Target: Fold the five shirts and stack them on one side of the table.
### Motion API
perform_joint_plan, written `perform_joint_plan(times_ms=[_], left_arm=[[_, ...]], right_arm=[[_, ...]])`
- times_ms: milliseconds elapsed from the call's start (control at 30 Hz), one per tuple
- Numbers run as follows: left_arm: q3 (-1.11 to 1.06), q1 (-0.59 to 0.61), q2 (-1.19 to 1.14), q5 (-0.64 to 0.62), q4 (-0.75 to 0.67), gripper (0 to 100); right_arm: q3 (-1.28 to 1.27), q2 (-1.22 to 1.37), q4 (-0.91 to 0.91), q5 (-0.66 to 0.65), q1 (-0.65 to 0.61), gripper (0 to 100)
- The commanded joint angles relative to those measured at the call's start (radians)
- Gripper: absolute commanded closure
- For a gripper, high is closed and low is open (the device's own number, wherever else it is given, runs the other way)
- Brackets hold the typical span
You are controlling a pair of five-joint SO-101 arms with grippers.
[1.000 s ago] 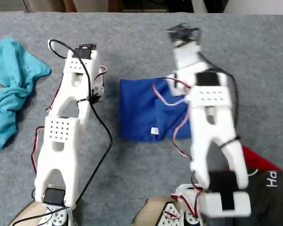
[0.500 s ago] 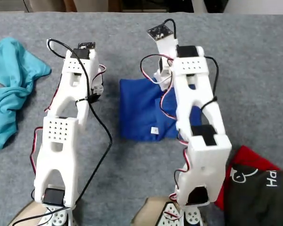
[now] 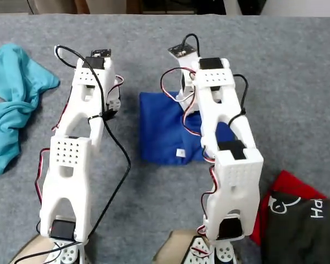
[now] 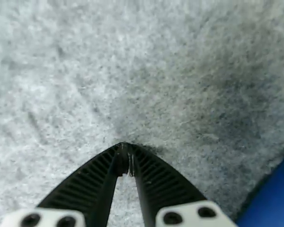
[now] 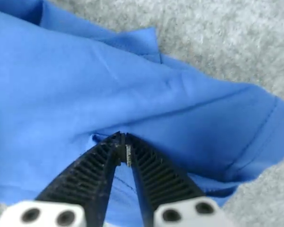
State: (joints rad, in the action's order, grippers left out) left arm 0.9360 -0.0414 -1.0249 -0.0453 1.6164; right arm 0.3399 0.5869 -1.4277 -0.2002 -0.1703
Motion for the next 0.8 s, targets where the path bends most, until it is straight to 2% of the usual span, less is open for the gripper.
perform_joint_plan(times_ms=[0,267,500,600,767], left_arm=[[0.037,0.031,0.005,0.003,-0.035,98],[0.035,0.031,0.005,0.003,-0.035,98],[0.037,0.032,0.005,0.003,-0.035,98],[0.037,0.032,0.005,0.003,-0.035,98],[0.035,0.032,0.004,0.003,-0.035,98]], right_arm=[[0.015,-0.005,-0.058,0.008,0.047,99.5],[-0.024,-0.025,-0.167,-0.055,0.140,99.5],[-0.232,-0.236,-0.140,-0.133,0.214,99.5],[-0.384,-0.326,-0.064,-0.203,0.288,99.5],[-0.555,-0.423,0.164,-0.304,0.481,99.5]])
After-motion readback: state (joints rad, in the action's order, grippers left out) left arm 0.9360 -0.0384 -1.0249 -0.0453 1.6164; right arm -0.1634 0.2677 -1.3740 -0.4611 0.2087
